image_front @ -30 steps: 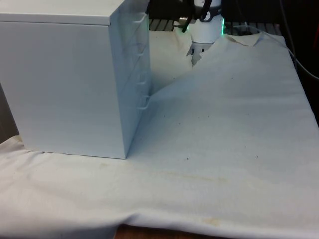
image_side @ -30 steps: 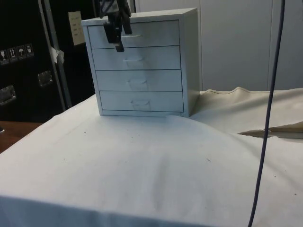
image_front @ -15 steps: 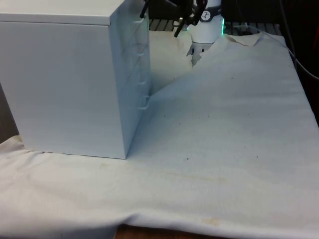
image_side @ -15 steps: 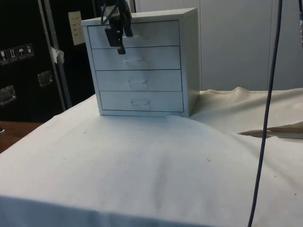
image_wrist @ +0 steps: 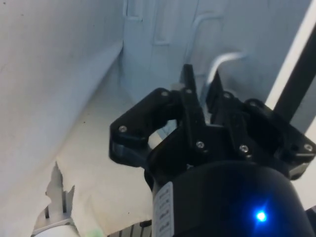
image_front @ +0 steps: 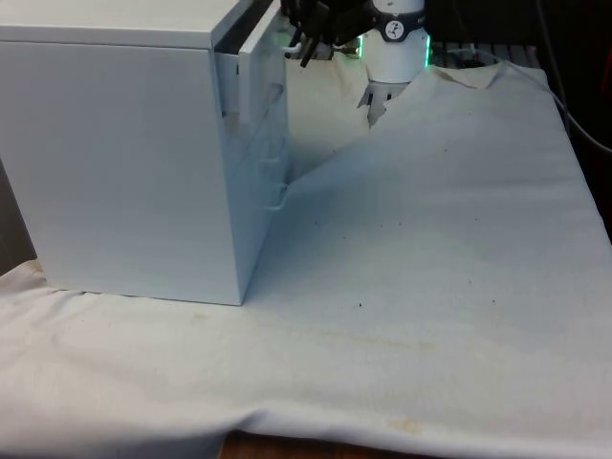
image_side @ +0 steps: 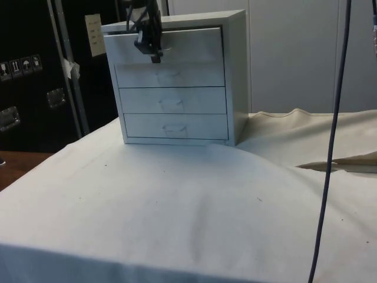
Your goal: Open the drawer, then close it.
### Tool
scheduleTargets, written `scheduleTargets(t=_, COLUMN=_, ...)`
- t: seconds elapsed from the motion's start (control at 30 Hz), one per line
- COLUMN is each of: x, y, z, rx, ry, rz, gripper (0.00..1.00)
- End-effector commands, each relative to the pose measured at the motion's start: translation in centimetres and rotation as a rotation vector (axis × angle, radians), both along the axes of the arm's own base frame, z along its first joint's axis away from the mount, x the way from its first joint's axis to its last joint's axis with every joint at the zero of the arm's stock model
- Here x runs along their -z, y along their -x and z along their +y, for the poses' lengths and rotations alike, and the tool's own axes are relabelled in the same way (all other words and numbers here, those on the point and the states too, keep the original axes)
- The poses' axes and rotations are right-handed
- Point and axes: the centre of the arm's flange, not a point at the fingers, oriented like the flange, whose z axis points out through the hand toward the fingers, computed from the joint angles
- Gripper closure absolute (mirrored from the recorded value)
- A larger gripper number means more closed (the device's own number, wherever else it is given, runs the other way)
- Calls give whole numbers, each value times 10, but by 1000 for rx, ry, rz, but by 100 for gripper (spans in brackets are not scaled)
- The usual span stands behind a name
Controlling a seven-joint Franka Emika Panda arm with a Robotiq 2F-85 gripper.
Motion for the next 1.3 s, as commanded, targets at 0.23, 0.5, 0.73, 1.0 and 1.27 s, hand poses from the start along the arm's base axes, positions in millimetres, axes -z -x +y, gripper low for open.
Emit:
scheduleTargets(t=0.23, x=1, y=0, z=1, rx=-2, ry=-3, rz=-6, gripper=100)
scheduleTargets(t=0.5, x=0, y=0, z=4, rx=-3, ry=3, rz=-3, gripper=100)
scheduleTargets(t=0.73, x=1, y=-1, z=22, rx=-2, ry=47, rz=-4, gripper=100)
scheduleTargets(t=1.0, x=2, y=0, z=34, rx=-2, ry=66, rz=-7, gripper=100)
scheduleTargets(t=1.27, x=3, y=0, z=50, rx=0, ry=91, rz=-10, gripper=100)
